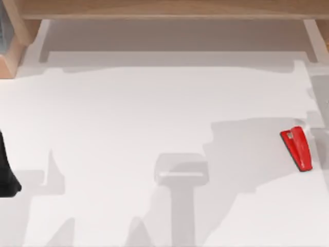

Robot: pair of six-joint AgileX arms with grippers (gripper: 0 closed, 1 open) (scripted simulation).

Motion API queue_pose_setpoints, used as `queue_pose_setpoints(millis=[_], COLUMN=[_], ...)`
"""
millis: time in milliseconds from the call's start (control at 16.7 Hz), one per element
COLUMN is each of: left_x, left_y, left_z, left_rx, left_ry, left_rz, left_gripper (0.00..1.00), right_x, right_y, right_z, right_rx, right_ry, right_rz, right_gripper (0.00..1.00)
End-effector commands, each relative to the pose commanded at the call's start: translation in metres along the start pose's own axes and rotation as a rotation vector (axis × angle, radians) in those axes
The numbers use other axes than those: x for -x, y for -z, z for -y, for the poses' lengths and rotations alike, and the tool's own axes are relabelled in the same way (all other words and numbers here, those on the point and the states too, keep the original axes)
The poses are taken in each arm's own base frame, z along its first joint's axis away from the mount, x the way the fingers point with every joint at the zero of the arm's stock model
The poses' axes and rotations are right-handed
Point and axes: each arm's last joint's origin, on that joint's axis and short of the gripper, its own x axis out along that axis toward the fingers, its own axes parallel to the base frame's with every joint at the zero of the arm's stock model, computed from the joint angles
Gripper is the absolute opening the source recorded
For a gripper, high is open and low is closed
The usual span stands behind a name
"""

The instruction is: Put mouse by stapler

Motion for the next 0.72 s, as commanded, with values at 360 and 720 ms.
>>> queue_pose_setpoints(millis=[360,720], left_x=[0.0,0.0], left_y=[0.0,0.0], left_z=[0.0,0.0], left_rx=[0.0,0.0], left_ry=[0.0,0.0], left_rz=[0.0,0.0], left_gripper=[1.0,1.0], right_x=[0.017,0.01], right_y=[-0.005,-0.004], right_z=[-0.002,-0.004], right_rx=[0.006,0.009], right_ry=[-0.003,-0.007], right_rz=[0.063,0.052], right_gripper=[0.0,0.0])
